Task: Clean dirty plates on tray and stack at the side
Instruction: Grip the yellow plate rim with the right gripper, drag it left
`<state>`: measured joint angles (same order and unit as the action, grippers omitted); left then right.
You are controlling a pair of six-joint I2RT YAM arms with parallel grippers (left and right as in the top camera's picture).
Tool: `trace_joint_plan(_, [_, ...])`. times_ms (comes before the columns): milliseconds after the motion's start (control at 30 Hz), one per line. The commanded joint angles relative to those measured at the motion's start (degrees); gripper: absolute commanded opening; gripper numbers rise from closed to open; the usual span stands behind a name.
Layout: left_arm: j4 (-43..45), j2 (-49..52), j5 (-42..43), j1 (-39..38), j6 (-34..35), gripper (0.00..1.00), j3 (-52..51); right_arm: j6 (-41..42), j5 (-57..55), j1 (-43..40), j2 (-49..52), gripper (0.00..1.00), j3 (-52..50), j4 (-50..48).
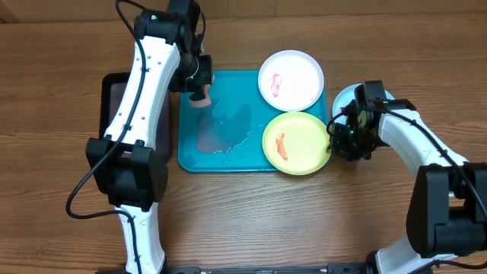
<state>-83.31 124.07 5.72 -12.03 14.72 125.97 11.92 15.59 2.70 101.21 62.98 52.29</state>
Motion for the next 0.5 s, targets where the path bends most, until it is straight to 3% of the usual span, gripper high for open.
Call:
trace_joint_plan(0, [-0.04,-1.18,-0.2,-0.44,0.76,0.04,-0.24,0.04,0.17,-0.02,-0.79,0.18,-0.02,-0.22])
trace_joint_plan(100, [0.04,-1.18,-0.2,-0.42,0.76,0.04,-0.24,0.02,0.13,0.17,-0.79,0.13,-0.02,-0.2])
trace_joint_plan(467, [0.04,-1.18,-0.2,-0.42,0.74,0.04,-0.24,0.24,-0.13,3.08,-0.74,0.13,-0.02,-0.85])
